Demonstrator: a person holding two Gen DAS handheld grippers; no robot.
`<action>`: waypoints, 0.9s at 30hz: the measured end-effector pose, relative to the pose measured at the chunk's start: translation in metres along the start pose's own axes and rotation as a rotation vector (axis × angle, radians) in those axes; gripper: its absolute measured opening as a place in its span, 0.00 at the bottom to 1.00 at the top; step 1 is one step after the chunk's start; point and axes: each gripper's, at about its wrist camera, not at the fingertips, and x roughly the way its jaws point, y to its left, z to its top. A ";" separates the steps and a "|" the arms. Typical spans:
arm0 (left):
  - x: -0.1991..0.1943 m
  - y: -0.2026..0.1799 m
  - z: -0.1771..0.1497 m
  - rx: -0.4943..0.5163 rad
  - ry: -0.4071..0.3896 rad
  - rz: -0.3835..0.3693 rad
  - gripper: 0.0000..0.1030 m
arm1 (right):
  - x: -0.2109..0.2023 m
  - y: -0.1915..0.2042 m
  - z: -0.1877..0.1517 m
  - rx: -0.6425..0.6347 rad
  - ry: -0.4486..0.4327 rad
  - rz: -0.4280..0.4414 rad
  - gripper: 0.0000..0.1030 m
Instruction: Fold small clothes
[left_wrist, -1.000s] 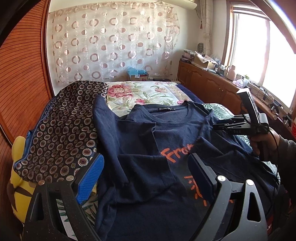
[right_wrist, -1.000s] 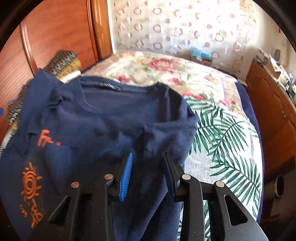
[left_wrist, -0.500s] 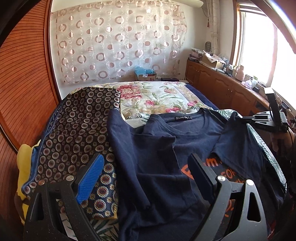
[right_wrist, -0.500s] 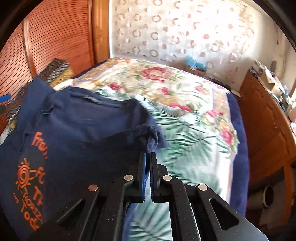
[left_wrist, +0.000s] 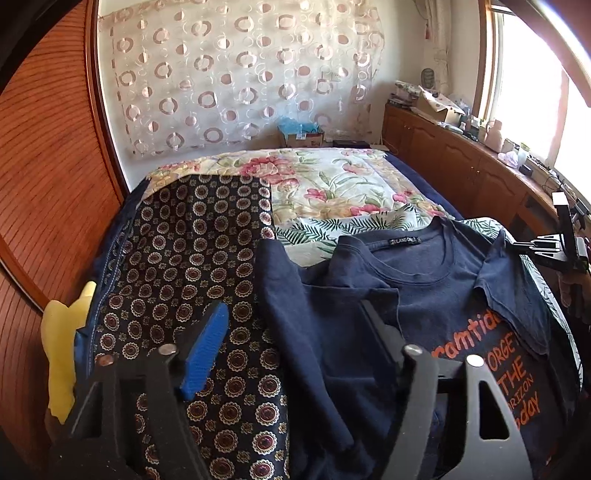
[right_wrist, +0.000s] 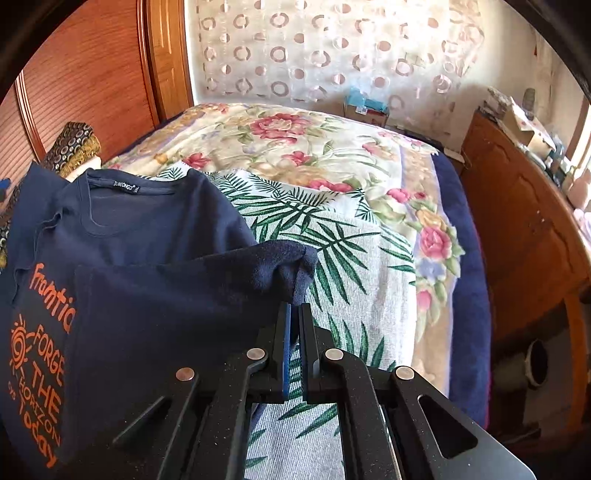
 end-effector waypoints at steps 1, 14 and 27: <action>0.003 0.002 0.001 -0.003 0.009 -0.006 0.59 | 0.001 -0.001 0.000 0.013 -0.007 0.000 0.03; 0.038 0.003 0.024 0.052 0.078 0.018 0.40 | 0.023 -0.009 0.000 0.097 -0.025 0.035 0.38; 0.052 0.004 0.030 0.082 0.095 0.012 0.09 | 0.023 -0.004 -0.004 0.075 -0.058 0.007 0.38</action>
